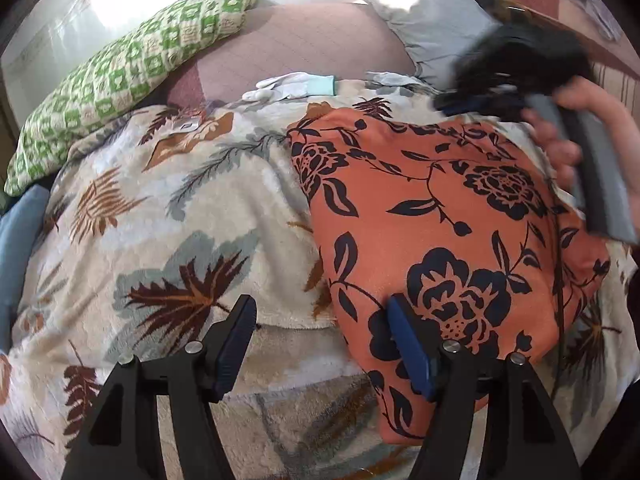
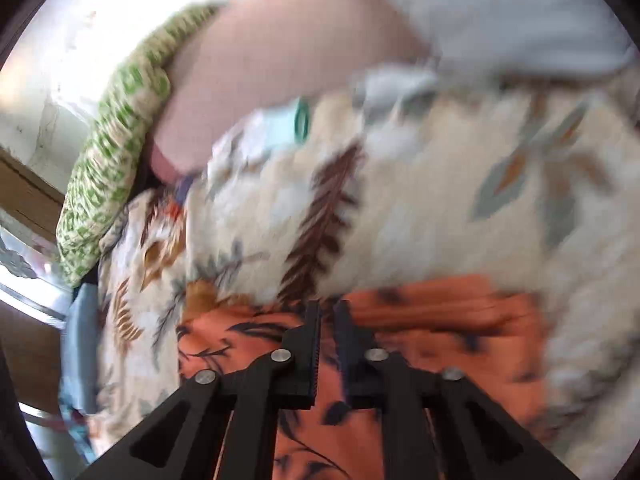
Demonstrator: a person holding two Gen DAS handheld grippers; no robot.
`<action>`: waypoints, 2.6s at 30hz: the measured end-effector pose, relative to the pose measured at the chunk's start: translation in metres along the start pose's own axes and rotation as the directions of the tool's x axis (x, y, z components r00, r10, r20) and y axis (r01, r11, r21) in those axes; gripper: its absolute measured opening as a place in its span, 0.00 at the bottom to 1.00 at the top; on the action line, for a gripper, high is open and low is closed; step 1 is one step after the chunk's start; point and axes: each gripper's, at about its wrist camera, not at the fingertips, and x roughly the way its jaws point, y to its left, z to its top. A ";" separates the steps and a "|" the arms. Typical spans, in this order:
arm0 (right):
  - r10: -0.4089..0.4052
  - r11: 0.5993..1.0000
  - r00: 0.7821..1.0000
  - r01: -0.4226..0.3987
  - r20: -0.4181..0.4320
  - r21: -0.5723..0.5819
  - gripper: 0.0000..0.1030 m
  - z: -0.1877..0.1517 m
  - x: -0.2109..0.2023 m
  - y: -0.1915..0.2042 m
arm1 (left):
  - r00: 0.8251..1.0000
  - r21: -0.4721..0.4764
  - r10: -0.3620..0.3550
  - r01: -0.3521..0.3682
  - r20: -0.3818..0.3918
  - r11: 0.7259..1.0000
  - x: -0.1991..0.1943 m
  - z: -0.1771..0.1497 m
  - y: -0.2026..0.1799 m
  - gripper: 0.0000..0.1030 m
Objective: Fold small clothes
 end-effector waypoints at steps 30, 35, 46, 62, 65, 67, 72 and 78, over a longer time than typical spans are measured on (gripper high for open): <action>0.111 0.992 0.982 -0.119 0.152 0.039 0.11 -0.121 -0.169 -0.088 | 0.986 -0.126 0.016 0.005 0.164 0.992 -0.054 0.009 0.005 0.79; 0.158 0.983 0.970 -0.172 0.183 0.065 0.36 -0.112 -0.169 -0.088 | 0.988 -0.145 0.023 -0.001 0.153 0.989 -0.058 -0.006 0.005 0.79; 0.210 0.973 0.948 -0.226 0.239 0.039 0.62 -0.118 -0.197 -0.095 | 0.995 -0.213 0.095 -0.084 0.042 0.973 -0.076 -0.047 0.004 0.79; 0.238 0.963 0.932 -0.263 0.274 0.057 0.62 -0.121 -0.221 -0.117 | 0.943 -0.113 0.188 -0.162 0.274 0.980 -0.178 -0.005 -0.055 0.93; 0.231 0.965 0.932 -0.256 0.280 0.056 0.62 -0.121 -0.222 -0.117 | 0.929 -0.079 0.204 -0.189 0.310 0.979 -0.186 -0.005 -0.060 0.94; 0.234 0.964 0.931 -0.259 0.280 0.057 0.62 -0.121 -0.222 -0.117 | 0.930 -0.074 0.207 -0.193 0.303 0.978 -0.184 -0.004 -0.059 0.94; 0.237 0.966 0.939 -0.254 0.250 0.040 0.62 -0.121 -0.214 -0.108 | 0.952 -0.088 0.182 -0.166 0.246 0.982 -0.169 0.000 -0.043 0.94; 0.252 0.962 0.945 -0.269 0.209 0.055 0.62 -0.116 -0.199 -0.105 | 0.960 -0.125 0.205 -0.183 0.190 0.975 -0.139 0.021 -0.010 0.94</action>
